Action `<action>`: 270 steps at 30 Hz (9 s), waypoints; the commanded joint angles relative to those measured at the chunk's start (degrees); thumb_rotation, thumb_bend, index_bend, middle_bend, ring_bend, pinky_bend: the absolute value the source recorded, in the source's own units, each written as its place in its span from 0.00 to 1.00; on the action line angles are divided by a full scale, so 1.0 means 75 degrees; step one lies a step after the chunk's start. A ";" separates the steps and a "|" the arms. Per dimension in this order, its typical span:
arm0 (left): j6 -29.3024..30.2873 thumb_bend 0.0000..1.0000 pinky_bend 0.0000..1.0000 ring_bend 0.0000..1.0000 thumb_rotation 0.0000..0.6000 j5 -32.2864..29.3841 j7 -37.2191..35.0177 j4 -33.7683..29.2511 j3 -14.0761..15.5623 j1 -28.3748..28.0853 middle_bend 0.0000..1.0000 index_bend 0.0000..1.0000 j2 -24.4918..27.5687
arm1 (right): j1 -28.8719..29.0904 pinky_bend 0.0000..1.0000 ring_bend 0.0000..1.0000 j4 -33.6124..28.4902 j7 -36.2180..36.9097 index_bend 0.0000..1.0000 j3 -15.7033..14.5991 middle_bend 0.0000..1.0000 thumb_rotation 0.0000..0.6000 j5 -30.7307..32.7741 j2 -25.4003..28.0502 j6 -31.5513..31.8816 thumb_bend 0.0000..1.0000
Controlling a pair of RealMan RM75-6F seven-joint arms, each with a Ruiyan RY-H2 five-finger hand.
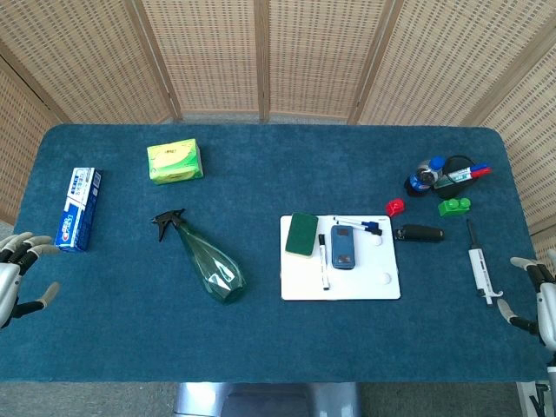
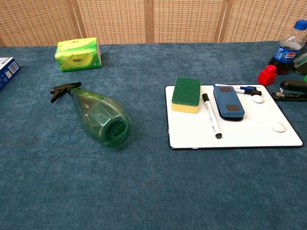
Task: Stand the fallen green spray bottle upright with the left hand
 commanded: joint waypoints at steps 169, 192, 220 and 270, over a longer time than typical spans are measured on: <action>-0.3166 0.37 0.29 0.22 0.87 0.3202 -0.7760 0.1177 0.3159 -0.7093 0.30 0.26 0.1006 | -0.0639 0.06 0.02 0.0036 0.0937 0.25 -0.0090 0.30 1.00 0.0245 0.0081 0.0095 0.31; -0.6437 0.29 0.27 0.09 0.51 -0.3755 -0.0466 0.0905 0.1242 -0.8001 0.16 0.25 0.0019 | -0.0596 0.05 0.02 0.0224 0.1193 0.25 -0.0128 0.30 1.00 0.0054 -0.0080 0.0026 0.31; -0.3925 0.26 0.25 0.00 0.53 -0.9971 0.5424 0.2034 0.1096 -0.9969 0.07 0.24 -0.3792 | -0.0795 0.05 0.02 0.0446 0.1634 0.25 -0.0159 0.30 1.00 -0.0118 -0.0132 0.0296 0.31; -0.4460 0.37 0.50 0.34 0.93 -1.1024 0.7962 0.5014 -0.0101 -0.9886 0.28 0.33 -0.6572 | -0.1134 0.06 0.02 0.0582 0.2134 0.25 -0.0094 0.30 1.00 0.0049 -0.0011 0.0466 0.31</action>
